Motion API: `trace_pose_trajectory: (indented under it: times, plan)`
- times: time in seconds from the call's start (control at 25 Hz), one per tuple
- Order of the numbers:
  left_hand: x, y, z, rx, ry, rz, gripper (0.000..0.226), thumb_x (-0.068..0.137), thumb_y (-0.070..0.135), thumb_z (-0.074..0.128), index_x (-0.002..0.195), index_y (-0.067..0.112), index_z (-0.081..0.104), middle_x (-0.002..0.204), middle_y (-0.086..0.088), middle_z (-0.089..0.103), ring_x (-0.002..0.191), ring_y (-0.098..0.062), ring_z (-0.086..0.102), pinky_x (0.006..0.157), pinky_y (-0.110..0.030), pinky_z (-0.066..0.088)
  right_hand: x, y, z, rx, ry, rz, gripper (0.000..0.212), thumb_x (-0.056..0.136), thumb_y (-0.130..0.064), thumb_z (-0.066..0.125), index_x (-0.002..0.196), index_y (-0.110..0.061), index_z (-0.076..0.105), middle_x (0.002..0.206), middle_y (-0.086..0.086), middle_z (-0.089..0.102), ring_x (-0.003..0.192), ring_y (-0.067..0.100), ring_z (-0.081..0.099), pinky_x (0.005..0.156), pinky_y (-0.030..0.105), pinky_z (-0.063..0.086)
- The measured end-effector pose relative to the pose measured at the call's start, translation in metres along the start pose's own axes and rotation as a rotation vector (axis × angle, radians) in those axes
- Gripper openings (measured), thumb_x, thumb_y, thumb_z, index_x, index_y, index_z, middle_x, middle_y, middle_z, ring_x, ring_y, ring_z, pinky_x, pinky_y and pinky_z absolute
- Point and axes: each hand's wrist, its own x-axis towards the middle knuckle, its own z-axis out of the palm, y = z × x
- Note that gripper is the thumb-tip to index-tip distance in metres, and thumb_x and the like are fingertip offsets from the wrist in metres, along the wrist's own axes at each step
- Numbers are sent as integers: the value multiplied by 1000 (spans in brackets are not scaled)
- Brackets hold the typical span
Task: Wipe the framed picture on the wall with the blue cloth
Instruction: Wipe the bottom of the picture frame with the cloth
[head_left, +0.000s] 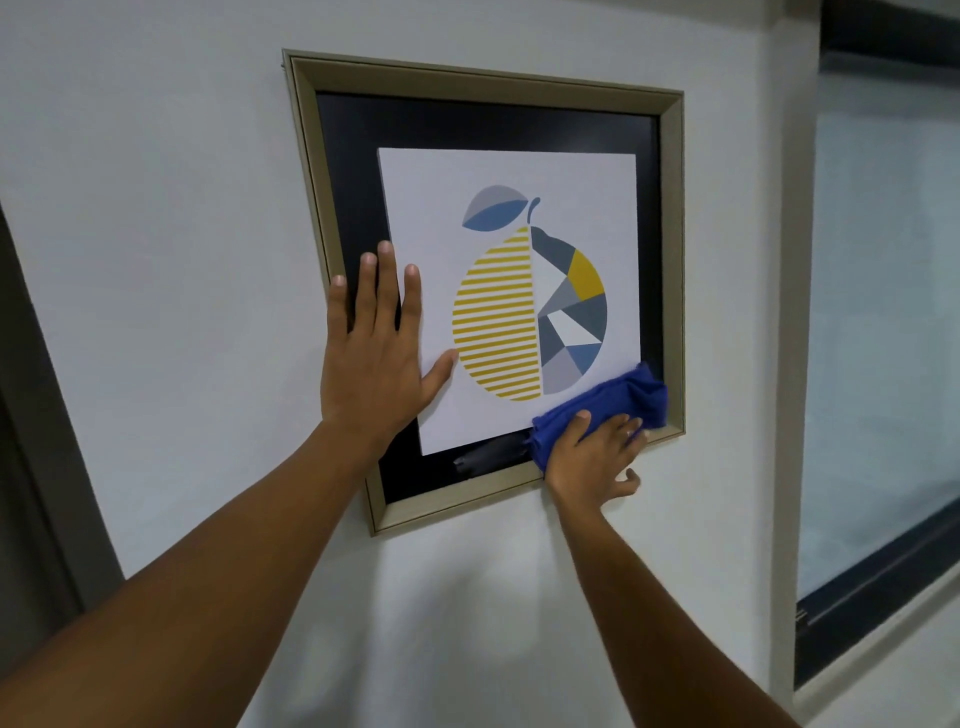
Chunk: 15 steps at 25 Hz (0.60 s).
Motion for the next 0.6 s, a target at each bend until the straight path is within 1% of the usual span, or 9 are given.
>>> trace_pose_trajectory:
  times: [0.12, 0.16, 0.2, 0.28, 0.32, 0.36, 0.4, 0.48, 0.6]
  plan:
    - [0, -1, -1, -7, -3, -6, 95, 92, 73, 23, 159, 8, 2, 167, -20, 0, 154, -37, -1, 123, -51, -1, -70, -24, 14, 52, -101, -45, 64, 102, -42, 23, 153, -5, 12, 165, 11, 5, 151, 24, -3, 114, 51, 14]
    - [0, -1, -2, -12, -6, -4, 95, 92, 72, 24, 159, 8, 2, 167, -20, 0, 154, -37, -1, 123, -51, -1, -95, -30, 19, 54, -133, -78, 64, 102, -42, 25, 153, -5, 12, 164, 12, 6, 151, 25, -3, 115, 50, 14]
    - [0, -2, -3, -16, -8, -2, 95, 92, 72, 25, 159, 8, 2, 167, -20, 0, 154, -37, 0, 123, -51, -1, -115, -33, 22, 42, -158, -123, 63, 102, -42, 27, 153, -5, 16, 164, 12, 10, 151, 26, 0, 115, 50, 14]
    - [0, -1, -3, -26, -4, 4, 94, 93, 71, 26, 159, 7, 3, 166, -21, 1, 154, -37, 1, 123, -52, 0, -133, -31, 24, -1, -199, -198, 55, 101, -40, 34, 145, -8, 34, 156, 13, 31, 148, 28, 18, 113, 50, 16]
    - [-1, 0, -3, -29, -4, 6, 94, 93, 71, 26, 159, 7, 4, 166, -21, 1, 154, -37, 1, 123, -52, 0, -132, -27, 22, -27, -213, -221, 48, 101, -40, 36, 138, -10, 43, 149, 12, 41, 143, 27, 28, 113, 50, 16]
    - [-1, 0, -3, -32, -5, 8, 94, 93, 70, 27, 158, 7, 4, 166, -21, 1, 154, -37, 1, 123, -52, 0, -126, -22, 19, -49, -218, -237, 43, 100, -39, 39, 132, -13, 47, 144, 9, 47, 139, 26, 34, 113, 49, 15]
    - [-1, 0, -3, -33, -4, 11, 94, 93, 70, 28, 158, 7, 4, 166, -21, 1, 154, -37, 1, 123, -52, -1, -116, -16, 15, -62, -218, -244, 39, 99, -39, 41, 129, -15, 49, 140, 8, 50, 136, 25, 36, 113, 49, 14]
    - [-2, -3, -2, -31, 1, 13, 95, 93, 70, 29, 158, 7, 3, 166, -21, 1, 154, -37, 0, 123, -51, -2, -85, -5, 7, -74, -195, -222, 35, 99, -38, 43, 125, -16, 50, 137, 6, 51, 135, 24, 37, 113, 51, 12]
    - [-1, -5, -2, -37, 6, 12, 95, 92, 71, 29, 159, 8, 4, 166, -21, 1, 154, -37, 0, 123, -51, -3, -11, 10, -11, -117, -137, -96, 37, 99, -36, 40, 125, -13, 53, 140, 8, 49, 135, 25, 33, 111, 52, 15]
